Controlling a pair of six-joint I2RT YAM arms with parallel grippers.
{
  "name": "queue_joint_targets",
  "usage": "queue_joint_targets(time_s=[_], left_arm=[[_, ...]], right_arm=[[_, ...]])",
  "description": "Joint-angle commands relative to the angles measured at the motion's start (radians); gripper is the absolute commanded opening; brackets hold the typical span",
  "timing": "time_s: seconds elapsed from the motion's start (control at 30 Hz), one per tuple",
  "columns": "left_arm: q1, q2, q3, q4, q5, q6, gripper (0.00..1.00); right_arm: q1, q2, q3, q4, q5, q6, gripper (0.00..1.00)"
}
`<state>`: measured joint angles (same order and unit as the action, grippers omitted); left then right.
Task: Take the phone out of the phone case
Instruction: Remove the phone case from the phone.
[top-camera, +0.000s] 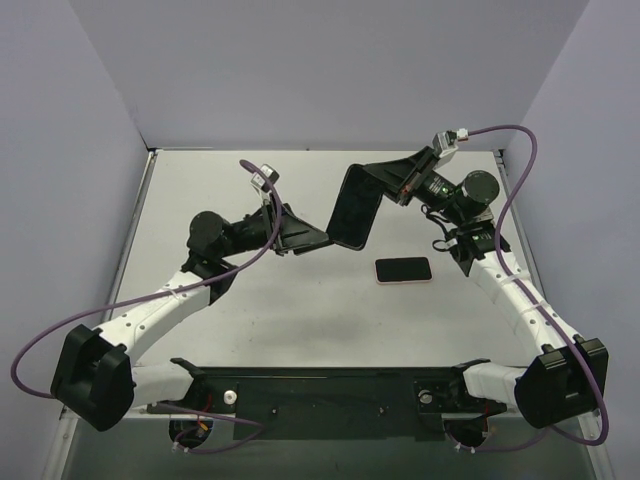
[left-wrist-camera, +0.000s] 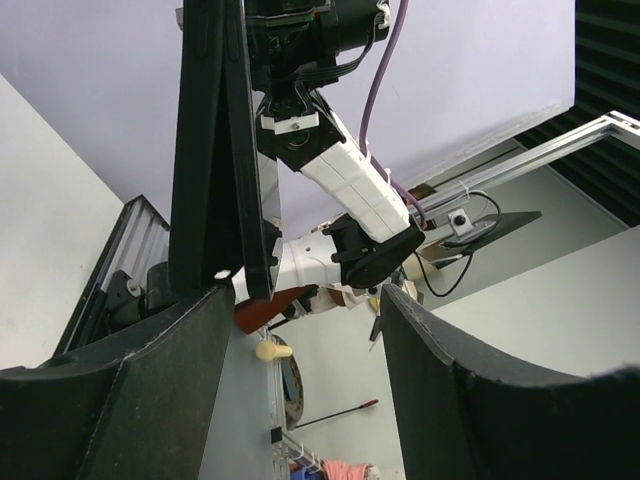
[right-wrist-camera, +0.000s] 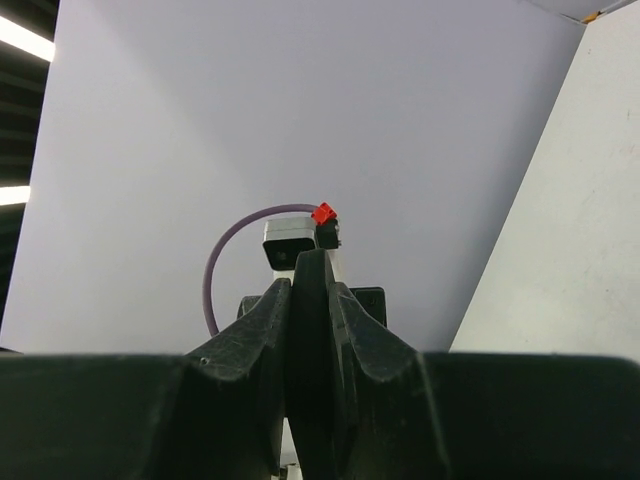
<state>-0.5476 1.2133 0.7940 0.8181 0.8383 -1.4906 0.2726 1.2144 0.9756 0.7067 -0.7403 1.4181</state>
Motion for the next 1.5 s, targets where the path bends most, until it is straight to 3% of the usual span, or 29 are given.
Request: queue_joint_targets(time_s=[0.0,0.17,0.23,0.37,0.4,0.53,0.63,0.77,0.83,0.93,1.03,1.13,1.2,1.47], left_arm=[[-0.028,0.032,0.068,0.102,-0.01,-0.033,0.68],[-0.066,0.074,0.102,0.159,-0.019,-0.063,0.59],[-0.075,0.087,0.109,0.156,-0.019,-0.06,0.51],[-0.074,0.095,0.113,0.145,-0.03,-0.05,0.24],[-0.072,0.095,0.116,0.132,-0.033,-0.045,0.16],[-0.06,0.075,0.155,0.055,-0.067,0.018,0.0],[-0.042,0.055,0.181,0.021,-0.097,0.061,0.0],[0.04,0.042,0.183,-0.019,-0.116,0.044,0.0],[0.073,0.041,0.179,-0.016,-0.116,0.012,0.0],[0.097,0.055,0.168,-0.004,-0.128,-0.043,0.0],[0.097,0.058,0.14,0.019,-0.171,-0.106,0.0],[0.087,0.051,0.105,0.087,-0.264,-0.203,0.0],[0.077,0.045,0.087,0.108,-0.306,-0.243,0.0],[0.046,0.035,0.05,0.093,-0.344,-0.241,0.0]], right_arm=[[0.045,-0.056,0.02,0.074,-0.025,-0.048,0.0],[0.097,-0.078,0.064,-0.128,0.001,-0.231,0.0],[0.109,-0.076,0.075,-0.159,0.007,-0.257,0.0],[0.12,-0.069,0.086,-0.185,-0.005,-0.278,0.0],[0.119,-0.07,0.087,-0.19,-0.008,-0.278,0.02],[0.117,-0.088,0.072,-0.203,-0.025,-0.286,0.34],[0.114,-0.114,0.063,-0.246,-0.033,-0.31,0.57],[0.109,-0.17,0.044,-0.389,-0.051,-0.387,0.65],[0.111,-0.202,0.04,-0.473,-0.041,-0.438,0.65],[0.146,-0.249,0.008,-0.471,0.005,-0.461,0.65],[0.247,-0.269,-0.04,-0.483,0.16,-0.522,0.54],[0.329,-0.292,-0.144,-0.261,0.382,-0.486,0.48],[0.361,-0.283,-0.21,-0.135,0.445,-0.44,0.45],[0.375,-0.219,-0.213,-0.018,0.452,-0.42,0.44]])
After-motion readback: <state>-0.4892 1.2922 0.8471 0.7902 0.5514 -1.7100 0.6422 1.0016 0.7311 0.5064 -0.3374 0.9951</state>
